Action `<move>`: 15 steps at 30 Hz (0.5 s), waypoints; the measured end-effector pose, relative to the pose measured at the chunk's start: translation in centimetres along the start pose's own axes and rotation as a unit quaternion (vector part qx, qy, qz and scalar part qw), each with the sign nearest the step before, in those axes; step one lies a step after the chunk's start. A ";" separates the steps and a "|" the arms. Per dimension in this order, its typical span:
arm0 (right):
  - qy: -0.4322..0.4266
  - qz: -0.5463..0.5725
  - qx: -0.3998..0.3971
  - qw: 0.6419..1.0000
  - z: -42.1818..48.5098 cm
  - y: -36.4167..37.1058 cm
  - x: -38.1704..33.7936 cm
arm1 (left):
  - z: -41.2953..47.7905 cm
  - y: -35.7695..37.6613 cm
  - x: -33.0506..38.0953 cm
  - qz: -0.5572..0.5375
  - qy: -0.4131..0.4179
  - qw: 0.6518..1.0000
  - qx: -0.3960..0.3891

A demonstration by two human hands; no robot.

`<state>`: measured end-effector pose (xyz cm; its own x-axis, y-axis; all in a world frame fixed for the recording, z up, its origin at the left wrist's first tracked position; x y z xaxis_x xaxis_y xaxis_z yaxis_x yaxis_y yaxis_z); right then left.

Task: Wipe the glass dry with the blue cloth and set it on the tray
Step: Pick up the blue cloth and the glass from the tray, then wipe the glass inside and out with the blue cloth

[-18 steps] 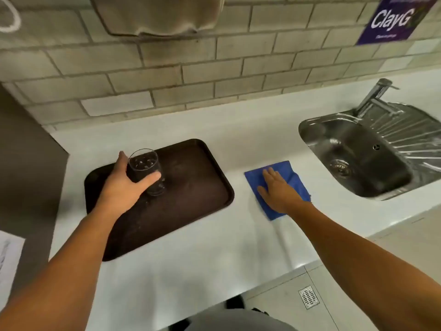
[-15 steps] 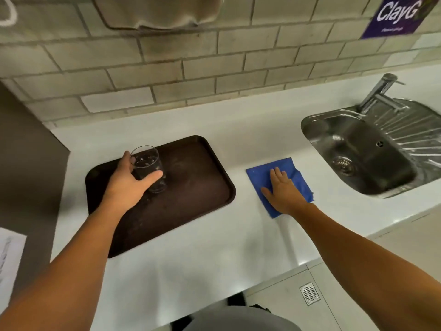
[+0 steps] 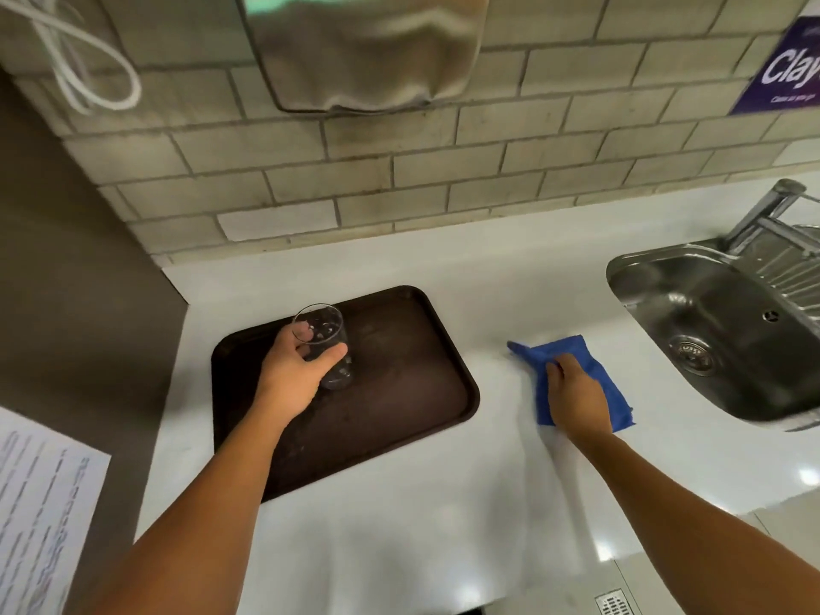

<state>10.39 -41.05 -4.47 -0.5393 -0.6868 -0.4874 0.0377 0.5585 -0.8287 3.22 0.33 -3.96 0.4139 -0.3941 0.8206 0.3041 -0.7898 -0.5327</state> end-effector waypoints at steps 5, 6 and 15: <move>-0.166 0.308 -0.059 0.935 -1.9 -0.5 -0.9 | -0.9 -1.4 0.8 -0.090 -0.012 0.996 0.013; -0.164 0.356 -0.072 0.917 -2.6 -0.9 -2.0 | -1.3 -1.8 1.2 -0.113 -0.014 0.993 0.014; -0.321 0.424 -0.233 0.814 -11.6 -1.0 -12.7 | -5.2 -3.0 6.0 -0.445 -0.063 0.892 -0.053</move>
<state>7.46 -27.52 5.74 0.0700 0.0196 -0.9974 -0.2365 0.9716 0.0025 0.35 -2.15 3.66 0.1440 0.4607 0.8758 0.4801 -0.8064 0.3453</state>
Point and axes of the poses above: each hand's wrist, its own z-axis towards the middle knuckle, its own y-axis out of the palm, x = y × z, the point moved 1 cm from there along z, towards the middle knuckle, and after that the axes turned 6 degrees about z, right-handed, at the moved point
